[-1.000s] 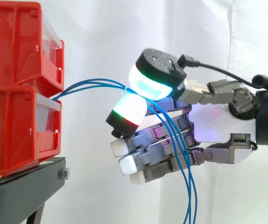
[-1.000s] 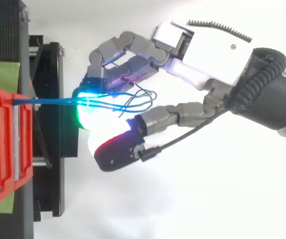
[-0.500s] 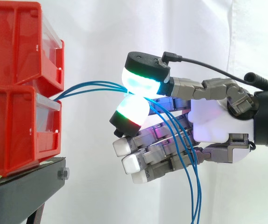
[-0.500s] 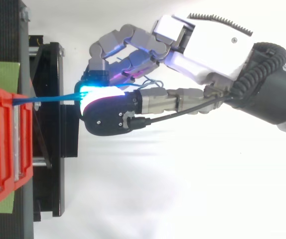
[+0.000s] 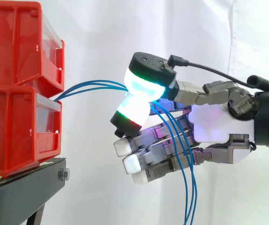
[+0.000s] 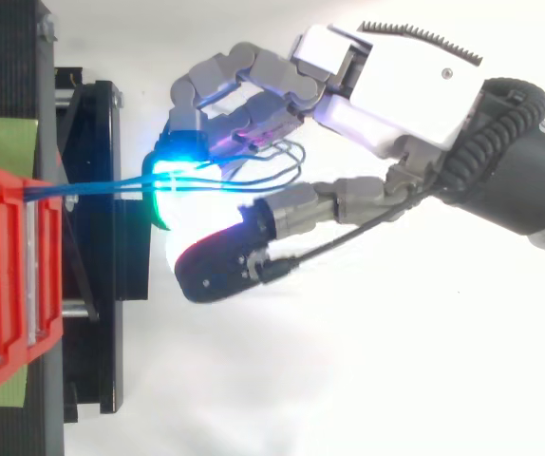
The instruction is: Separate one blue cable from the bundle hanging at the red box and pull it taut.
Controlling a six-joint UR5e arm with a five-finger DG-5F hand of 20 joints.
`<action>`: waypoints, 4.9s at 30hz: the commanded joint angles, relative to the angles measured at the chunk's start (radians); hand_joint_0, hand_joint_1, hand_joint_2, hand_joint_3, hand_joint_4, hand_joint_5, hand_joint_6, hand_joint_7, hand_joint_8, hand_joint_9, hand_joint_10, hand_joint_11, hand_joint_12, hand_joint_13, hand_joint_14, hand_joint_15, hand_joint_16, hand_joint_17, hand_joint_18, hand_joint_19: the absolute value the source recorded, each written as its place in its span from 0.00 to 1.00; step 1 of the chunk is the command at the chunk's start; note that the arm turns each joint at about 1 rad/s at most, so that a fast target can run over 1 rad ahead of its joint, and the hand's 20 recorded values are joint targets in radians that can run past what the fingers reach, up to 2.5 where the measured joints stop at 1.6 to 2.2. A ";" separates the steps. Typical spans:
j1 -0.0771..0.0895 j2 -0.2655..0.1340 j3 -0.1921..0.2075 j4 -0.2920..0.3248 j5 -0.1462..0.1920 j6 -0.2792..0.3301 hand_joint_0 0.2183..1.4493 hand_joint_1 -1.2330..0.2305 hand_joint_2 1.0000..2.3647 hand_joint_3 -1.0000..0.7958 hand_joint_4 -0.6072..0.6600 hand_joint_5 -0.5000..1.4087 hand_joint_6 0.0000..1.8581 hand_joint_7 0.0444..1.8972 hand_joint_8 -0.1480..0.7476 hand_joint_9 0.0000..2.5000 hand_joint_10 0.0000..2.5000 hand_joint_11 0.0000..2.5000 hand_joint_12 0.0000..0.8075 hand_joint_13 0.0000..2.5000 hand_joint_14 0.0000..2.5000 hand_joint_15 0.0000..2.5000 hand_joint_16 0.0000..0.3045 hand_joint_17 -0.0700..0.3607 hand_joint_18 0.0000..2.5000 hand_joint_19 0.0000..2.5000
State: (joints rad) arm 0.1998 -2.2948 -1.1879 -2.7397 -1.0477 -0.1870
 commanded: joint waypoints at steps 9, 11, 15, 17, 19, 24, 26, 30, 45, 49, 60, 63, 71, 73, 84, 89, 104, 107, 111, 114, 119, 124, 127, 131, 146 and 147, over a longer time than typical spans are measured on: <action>0.000 0.000 0.001 0.000 0.000 0.004 0.21 0.46 0.00 0.28 0.59 0.18 0.49 0.47 0.59 0.43 0.01 0.28 0.46 0.36 0.01 0.18 0.15 0.41 0.33 0.20; 0.000 0.000 0.001 0.000 0.000 0.004 0.25 0.53 0.00 0.28 0.57 0.18 0.48 0.49 0.57 0.43 0.01 0.27 0.45 0.36 0.01 0.19 0.14 0.39 0.33 0.21; 0.000 0.000 0.001 0.015 0.002 0.001 0.32 0.55 0.00 0.32 0.55 0.18 0.48 0.52 0.56 0.43 0.01 0.27 0.43 0.36 0.01 0.19 0.14 0.38 0.32 0.21; 0.000 0.000 0.001 0.018 0.002 0.000 0.31 0.52 0.01 0.37 0.56 0.18 0.48 0.52 0.56 0.43 0.01 0.28 0.44 0.36 0.01 0.19 0.14 0.38 0.32 0.21; 0.000 0.000 -0.001 0.018 0.002 0.000 0.30 0.44 0.01 0.43 0.58 0.18 0.49 0.54 0.56 0.42 0.01 0.29 0.44 0.36 0.01 0.19 0.14 0.38 0.32 0.21; 0.000 0.000 -0.001 0.018 0.005 0.000 0.32 0.34 0.01 0.46 0.56 0.17 0.51 0.53 0.57 0.42 0.01 0.30 0.44 0.36 0.01 0.19 0.14 0.39 0.32 0.21; 0.001 0.000 0.001 0.018 0.003 0.000 0.35 0.31 0.01 0.46 0.53 0.17 0.51 0.57 0.56 0.41 0.01 0.30 0.43 0.36 0.01 0.19 0.14 0.38 0.32 0.21; 0.003 0.000 0.001 0.015 0.003 0.000 0.41 0.26 0.01 0.38 0.49 0.17 0.52 0.54 0.55 0.41 0.01 0.31 0.42 0.36 0.01 0.19 0.13 0.37 0.32 0.19; 0.007 0.000 0.001 0.005 0.003 0.004 0.38 0.23 0.00 0.28 0.56 0.18 0.51 0.58 0.55 0.43 0.01 0.31 0.41 0.36 0.01 0.19 0.12 0.36 0.33 0.19; 0.009 0.000 0.001 0.003 0.003 0.009 0.35 0.28 0.00 0.28 0.55 0.18 0.51 0.60 0.56 0.45 0.01 0.31 0.41 0.36 0.01 0.19 0.12 0.36 0.33 0.20; 0.023 0.000 0.001 0.009 0.008 0.044 0.34 0.35 0.00 0.28 0.56 0.18 0.51 0.55 0.56 0.45 0.01 0.31 0.42 0.37 0.01 0.19 0.13 0.36 0.33 0.20; 0.024 0.000 0.001 0.009 0.008 0.047 0.37 0.27 0.00 0.28 0.53 0.18 0.51 0.55 0.55 0.44 0.01 0.31 0.42 0.37 0.01 0.19 0.13 0.36 0.33 0.19; 0.024 0.000 0.001 0.009 0.012 0.057 0.45 0.21 0.00 0.28 0.55 0.15 0.52 0.50 0.49 0.36 0.01 0.32 0.41 0.32 0.01 0.19 0.13 0.37 0.30 0.17; 0.026 0.000 0.001 0.009 0.014 0.057 0.43 0.19 0.00 0.28 0.55 0.15 0.52 0.49 0.48 0.35 0.01 0.32 0.41 0.31 0.01 0.18 0.13 0.37 0.29 0.16; 0.026 0.000 -0.001 0.006 0.015 0.057 0.38 0.21 0.00 0.28 0.55 0.14 0.52 0.48 0.48 0.32 0.01 0.32 0.41 0.30 0.01 0.18 0.13 0.37 0.28 0.18; 0.026 0.000 0.001 0.005 0.015 0.060 0.34 0.32 0.00 0.28 0.55 0.16 0.51 0.50 0.52 0.38 0.01 0.31 0.42 0.33 0.01 0.19 0.13 0.37 0.29 0.19; 0.026 0.000 0.001 0.006 0.014 0.060 0.31 0.44 0.00 0.30 0.57 0.17 0.50 0.52 0.56 0.49 0.01 0.40 0.43 0.39 0.01 0.24 0.13 0.38 0.32 0.22; 0.026 0.000 0.001 0.008 0.014 0.058 0.31 0.45 0.00 0.30 0.57 0.17 0.50 0.53 0.57 0.52 0.01 0.46 0.44 0.41 0.01 0.25 0.13 0.38 0.33 0.22; 0.026 0.000 0.001 0.009 0.014 0.058 0.30 0.55 0.00 0.29 0.59 0.18 0.49 0.56 0.58 0.57 0.01 0.49 0.45 0.42 0.01 0.26 0.14 0.38 0.33 0.22; 0.027 0.000 0.001 0.011 0.015 0.058 0.31 0.59 0.00 0.29 0.58 0.18 0.49 0.57 0.58 0.59 0.01 0.48 0.44 0.42 0.01 0.26 0.14 0.38 0.34 0.23; 0.029 0.000 0.001 0.011 0.017 0.058 0.31 0.63 0.00 0.28 0.58 0.18 0.49 0.55 0.58 0.58 0.01 0.47 0.45 0.44 0.01 0.27 0.14 0.39 0.34 0.23; 0.030 0.000 0.001 0.011 0.017 0.058 0.26 0.59 0.00 0.28 0.59 0.18 0.48 0.54 0.59 0.57 0.01 0.47 0.46 0.44 0.01 0.27 0.15 0.40 0.35 0.23; 0.030 0.000 -0.001 0.008 0.017 0.060 0.24 0.46 0.00 0.28 0.60 0.17 0.49 0.53 0.59 0.57 0.01 0.47 0.47 0.45 0.01 0.26 0.16 0.41 0.36 0.22; 0.030 0.000 0.001 0.006 0.017 0.060 0.25 0.35 0.00 0.28 0.59 0.17 0.49 0.51 0.58 0.55 0.01 0.48 0.46 0.45 0.01 0.27 0.15 0.41 0.36 0.22; 0.029 0.000 0.001 -0.003 0.017 0.070 0.44 0.20 0.00 0.28 0.53 0.15 0.51 0.46 0.50 0.44 0.00 0.46 0.42 0.37 0.01 0.24 0.13 0.37 0.32 0.18; 0.029 0.000 0.001 -0.003 0.017 0.070 0.43 0.20 0.00 0.28 0.53 0.15 0.51 0.46 0.49 0.44 0.00 0.46 0.41 0.37 0.01 0.24 0.13 0.37 0.32 0.18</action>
State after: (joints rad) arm 0.2289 -2.2948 -1.1877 -2.7397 -1.0308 -0.1195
